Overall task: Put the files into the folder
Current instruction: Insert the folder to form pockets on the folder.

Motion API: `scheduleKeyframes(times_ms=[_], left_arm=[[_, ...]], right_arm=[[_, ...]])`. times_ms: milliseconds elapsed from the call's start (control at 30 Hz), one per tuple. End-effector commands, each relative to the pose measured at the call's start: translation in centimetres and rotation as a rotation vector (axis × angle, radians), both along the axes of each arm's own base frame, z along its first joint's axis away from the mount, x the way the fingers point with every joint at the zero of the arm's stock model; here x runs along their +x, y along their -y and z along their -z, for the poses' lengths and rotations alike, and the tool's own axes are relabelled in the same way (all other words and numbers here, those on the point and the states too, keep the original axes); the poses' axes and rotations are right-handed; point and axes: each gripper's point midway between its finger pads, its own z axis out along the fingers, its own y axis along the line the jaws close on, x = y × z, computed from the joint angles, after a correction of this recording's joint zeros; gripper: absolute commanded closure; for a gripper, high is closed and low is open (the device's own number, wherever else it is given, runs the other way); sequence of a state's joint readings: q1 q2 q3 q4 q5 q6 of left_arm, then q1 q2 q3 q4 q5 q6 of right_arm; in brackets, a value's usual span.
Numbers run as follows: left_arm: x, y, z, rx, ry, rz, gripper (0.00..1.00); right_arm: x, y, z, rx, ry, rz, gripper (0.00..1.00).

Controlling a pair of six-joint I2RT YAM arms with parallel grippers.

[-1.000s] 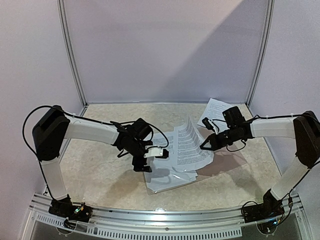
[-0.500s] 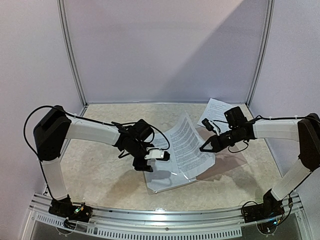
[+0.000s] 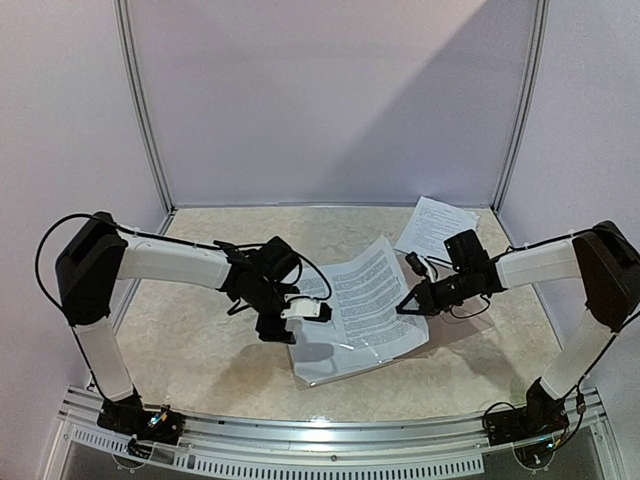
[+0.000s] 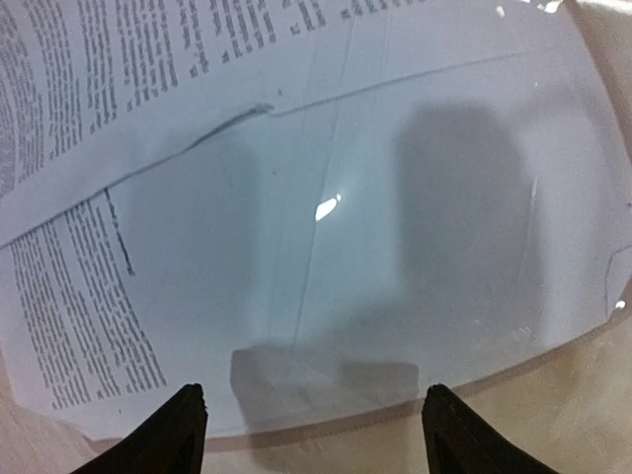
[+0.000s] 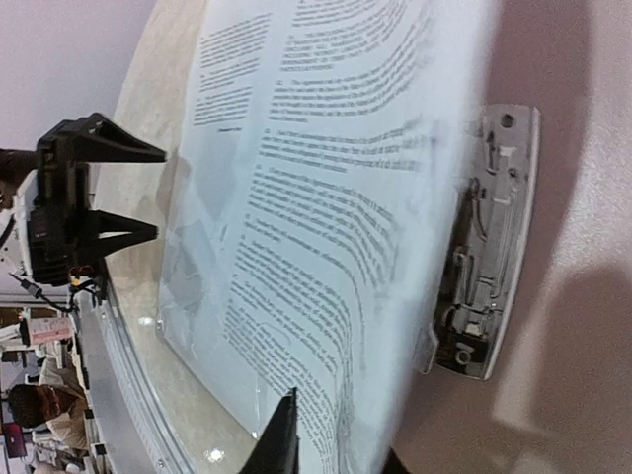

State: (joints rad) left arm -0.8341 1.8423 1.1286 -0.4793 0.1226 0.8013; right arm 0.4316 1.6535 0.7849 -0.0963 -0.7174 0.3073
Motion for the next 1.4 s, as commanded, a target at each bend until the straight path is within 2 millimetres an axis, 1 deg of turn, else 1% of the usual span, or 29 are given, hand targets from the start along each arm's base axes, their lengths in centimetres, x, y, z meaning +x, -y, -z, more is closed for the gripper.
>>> scheduleKeyframes(times_ms=[0,67,167,200,300,333,400,467,567,733,933,1000,1067,1133,1200,1367], left_arm=[[-1.2,-4.0,0.7,0.096,-0.015,-0.04,0.27],[-1.6,-4.6,1.4,0.108,-0.018,-0.055,0.28],[-1.9,-4.7,2.1,0.103,-0.036,-0.075,0.3],[-1.8,-4.6,2.3,0.097,-0.037,-0.083,0.31],[-1.7,-4.3,3.2,0.092,-0.045,-0.1,0.33],[-1.6,-4.3,3.6,0.095,-0.048,-0.107,0.33],[-1.8,-4.3,4.3,0.102,-0.062,-0.111,0.34],[-2.1,-4.2,4.7,0.102,-0.078,-0.108,0.35],[-2.3,-4.1,5.1,0.101,-0.084,-0.107,0.35],[-2.4,-4.0,5.3,0.096,-0.089,-0.106,0.35],[-2.5,-3.9,5.4,0.095,-0.094,-0.104,0.35],[-2.5,-4.0,5.4,0.095,-0.096,-0.102,0.35],[-2.6,-4.1,5.4,0.1,-0.092,-0.099,0.35],[-2.6,-4.3,5.3,0.101,-0.09,-0.097,0.35],[-2.6,-4.3,5.3,0.099,-0.089,-0.097,0.35],[-2.8,-4.4,5.7,0.1,-0.1,-0.103,0.35]], right_arm=[[0.8,1.1,1.7,-0.119,-0.071,0.076,0.77],[0.5,1.3,2.3,-0.139,-0.102,0.081,0.72],[0.1,1.3,3.1,-0.146,-0.149,0.081,0.72],[0.0,1.1,3.1,-0.137,-0.157,0.077,0.75],[-0.3,0.4,3.1,-0.103,-0.182,0.055,0.97],[-0.4,0.1,3.0,-0.097,-0.185,0.046,1.0],[-0.7,-0.4,3.0,-0.092,-0.185,0.026,1.0],[-0.8,-1.3,2.7,-0.067,-0.162,0.003,1.0],[-0.7,-2.5,1.9,-0.028,-0.148,-0.007,1.0],[-0.4,-3.5,1.3,-0.004,-0.127,-0.002,1.0],[-0.6,-5.0,2.1,0.022,-0.167,0.009,1.0],[-0.7,-5.1,2.3,0.02,-0.196,0.031,1.0],[-0.1,-4.9,2.4,-0.002,-0.197,0.074,1.0],[0.6,-4.6,1.9,-0.016,-0.172,0.103,1.0],[0.9,-4.8,1.6,-0.005,-0.177,0.124,1.0],[0.1,-5.3,2.6,0.066,-0.289,0.179,1.0]])
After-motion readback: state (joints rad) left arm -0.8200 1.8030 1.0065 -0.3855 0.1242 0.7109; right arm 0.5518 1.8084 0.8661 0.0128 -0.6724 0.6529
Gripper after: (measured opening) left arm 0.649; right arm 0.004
